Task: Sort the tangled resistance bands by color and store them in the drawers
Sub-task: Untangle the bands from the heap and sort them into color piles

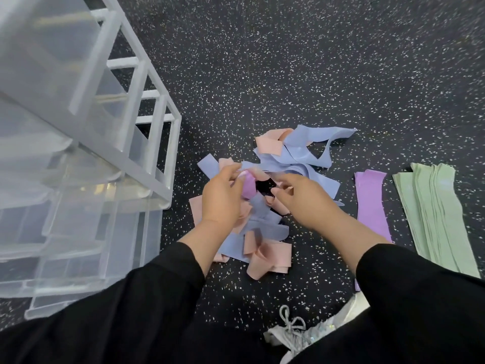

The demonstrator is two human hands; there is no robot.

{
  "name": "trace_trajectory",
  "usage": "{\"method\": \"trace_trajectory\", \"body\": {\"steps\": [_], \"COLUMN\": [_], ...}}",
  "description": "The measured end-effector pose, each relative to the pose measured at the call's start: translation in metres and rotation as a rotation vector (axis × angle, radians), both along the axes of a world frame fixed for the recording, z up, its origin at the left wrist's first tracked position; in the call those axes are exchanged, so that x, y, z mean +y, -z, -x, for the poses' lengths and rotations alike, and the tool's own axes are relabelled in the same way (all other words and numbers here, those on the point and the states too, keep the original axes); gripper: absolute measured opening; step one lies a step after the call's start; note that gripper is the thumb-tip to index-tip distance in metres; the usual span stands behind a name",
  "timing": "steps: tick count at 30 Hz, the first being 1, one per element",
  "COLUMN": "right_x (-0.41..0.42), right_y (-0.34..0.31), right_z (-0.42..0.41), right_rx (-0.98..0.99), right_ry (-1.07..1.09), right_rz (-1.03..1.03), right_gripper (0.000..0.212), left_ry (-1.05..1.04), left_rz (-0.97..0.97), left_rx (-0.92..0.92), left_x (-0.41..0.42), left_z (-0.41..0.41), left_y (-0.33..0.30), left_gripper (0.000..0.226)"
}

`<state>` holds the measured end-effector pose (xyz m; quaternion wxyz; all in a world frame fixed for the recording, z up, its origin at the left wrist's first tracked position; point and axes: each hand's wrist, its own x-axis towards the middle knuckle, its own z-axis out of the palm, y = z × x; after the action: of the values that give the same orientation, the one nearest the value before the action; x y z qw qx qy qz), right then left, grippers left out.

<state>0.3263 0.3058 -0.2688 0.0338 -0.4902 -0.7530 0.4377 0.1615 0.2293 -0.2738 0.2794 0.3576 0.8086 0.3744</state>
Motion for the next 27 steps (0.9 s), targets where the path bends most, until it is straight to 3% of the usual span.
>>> {"method": "trace_trajectory", "body": {"steps": [4,9,14,19,24,27], "right_x": [-0.009,-0.018,-0.018,-0.016,-0.013,-0.009], "right_y": [-0.008,-0.026,-0.039,-0.048,-0.047,-0.047], "right_z": [0.004,0.009,0.011,0.010,0.013,0.013], "right_rx": [0.071,0.310,0.484,0.562,0.507,0.484], "right_ry": [0.011,0.034,0.096,0.171,0.175,0.192], "right_rz": [-0.028,-0.068,0.011,-0.017,-0.083,-0.118], "right_gripper": [0.039,0.043,0.054,0.034,0.009,0.007], "left_ry": [-0.012,-0.011,0.084,0.058,0.064,0.074], "left_rz": [-0.075,-0.257,-0.300,-0.293,-0.253,-0.182], "left_rx": [-0.038,-0.112,-0.166,-0.166,-0.102,0.003], "left_x": [-0.014,-0.015,-0.006,0.005,0.012,0.012], "left_z": [0.001,-0.001,-0.003,-0.003,-0.002,0.002], "left_y": [-0.030,-0.070,-0.095,-0.098,-0.092,-0.078], "left_gripper": [0.015,0.020,0.023,0.019,0.017,0.022]}}
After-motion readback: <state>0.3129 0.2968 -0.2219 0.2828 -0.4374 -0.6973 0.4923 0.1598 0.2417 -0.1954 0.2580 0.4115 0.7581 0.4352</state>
